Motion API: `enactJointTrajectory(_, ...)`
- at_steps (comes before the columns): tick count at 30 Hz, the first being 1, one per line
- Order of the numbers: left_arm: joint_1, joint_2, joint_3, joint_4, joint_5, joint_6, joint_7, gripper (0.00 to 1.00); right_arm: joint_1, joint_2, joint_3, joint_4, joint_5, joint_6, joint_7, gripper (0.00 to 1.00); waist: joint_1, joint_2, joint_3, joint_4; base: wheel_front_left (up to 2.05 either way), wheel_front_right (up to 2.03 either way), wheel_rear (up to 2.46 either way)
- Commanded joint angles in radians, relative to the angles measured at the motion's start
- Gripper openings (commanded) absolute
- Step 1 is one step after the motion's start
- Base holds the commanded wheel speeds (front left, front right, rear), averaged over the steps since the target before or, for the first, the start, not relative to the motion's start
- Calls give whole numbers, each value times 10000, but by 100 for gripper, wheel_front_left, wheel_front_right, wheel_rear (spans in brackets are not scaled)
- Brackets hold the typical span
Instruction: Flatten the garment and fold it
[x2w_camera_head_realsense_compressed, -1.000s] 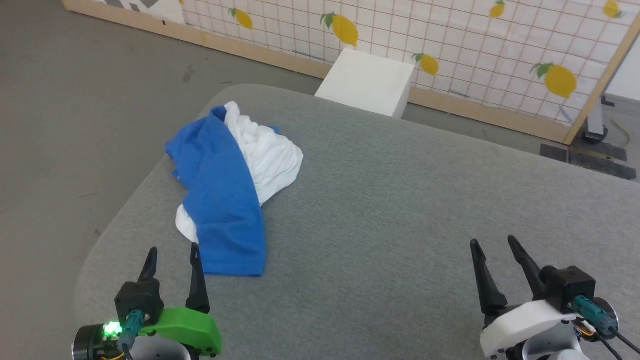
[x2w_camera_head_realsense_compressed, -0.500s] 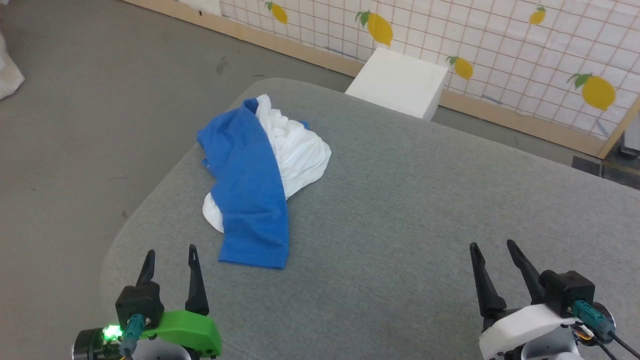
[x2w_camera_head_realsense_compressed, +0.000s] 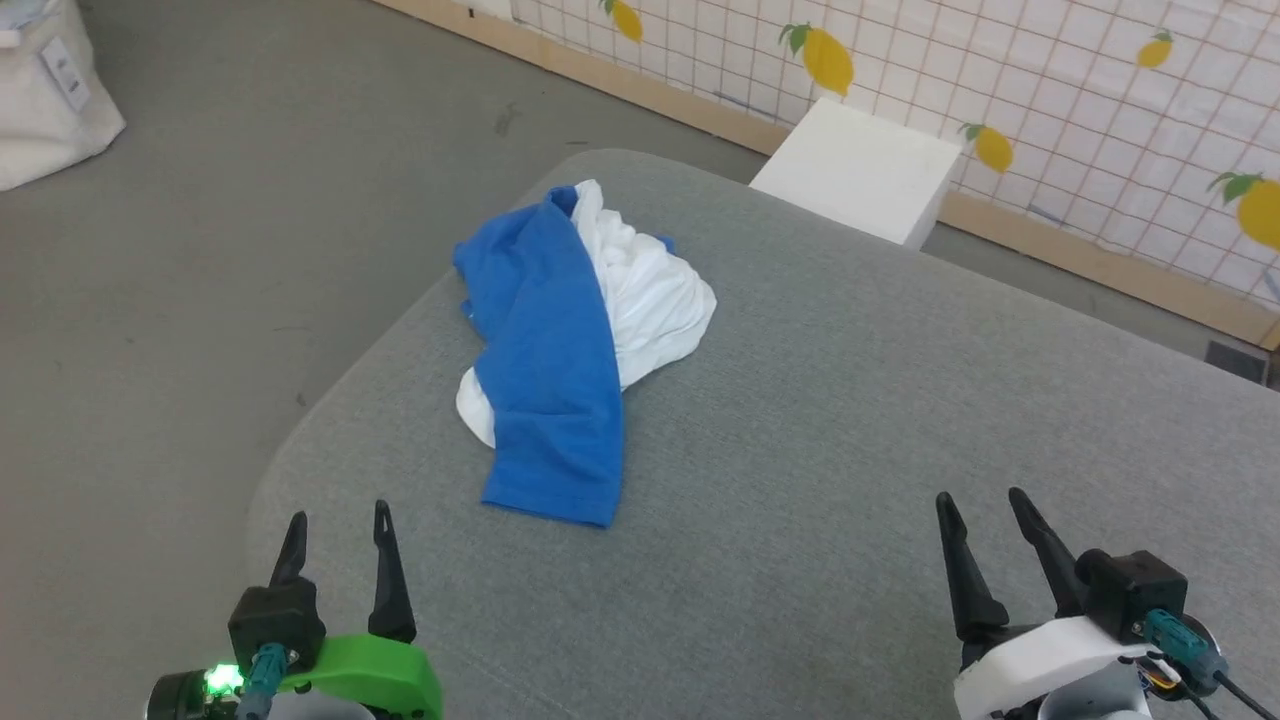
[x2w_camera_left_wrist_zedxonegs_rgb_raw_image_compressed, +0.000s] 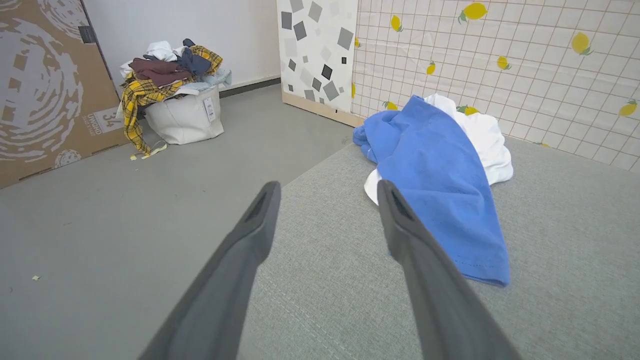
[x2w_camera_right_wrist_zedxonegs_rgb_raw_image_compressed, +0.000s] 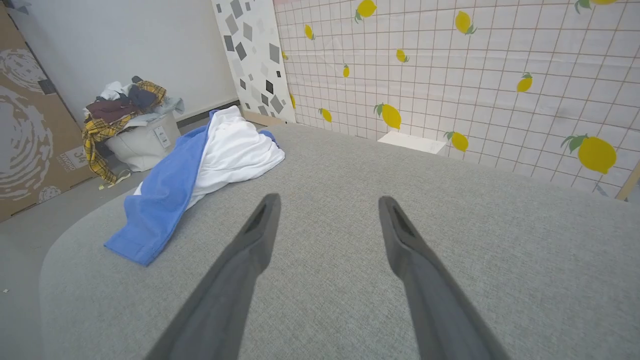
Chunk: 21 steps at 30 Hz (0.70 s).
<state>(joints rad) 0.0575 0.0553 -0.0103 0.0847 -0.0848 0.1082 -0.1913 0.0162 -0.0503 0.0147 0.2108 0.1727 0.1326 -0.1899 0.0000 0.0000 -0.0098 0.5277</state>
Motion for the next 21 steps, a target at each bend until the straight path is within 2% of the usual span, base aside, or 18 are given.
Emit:
enactJointTrajectory(1,-21,-33,22,11,-100,103,-117,100,-80,0,27,71,97,-15,-127,100,0,0,58,92,0,0,0)
enactJointTrajectory(11,-1821,157,104,539,-784,-490,-302,100,-286,1,-60,163,-148,-16,-260,100,0,0,607,59,0,0,0)
enactJointTrajectory(16,-3419,208,300,1514,-1803,-1148,-43,100,-311,1,-365,-70,-374,-17,-92,100,0,0,1057,-222,0,0,0)
enactJointTrajectory(21,-5136,295,407,2755,-2575,-1557,541,100,-369,1,-677,-481,-652,-18,140,100,0,0,1663,-631,0,0,0)
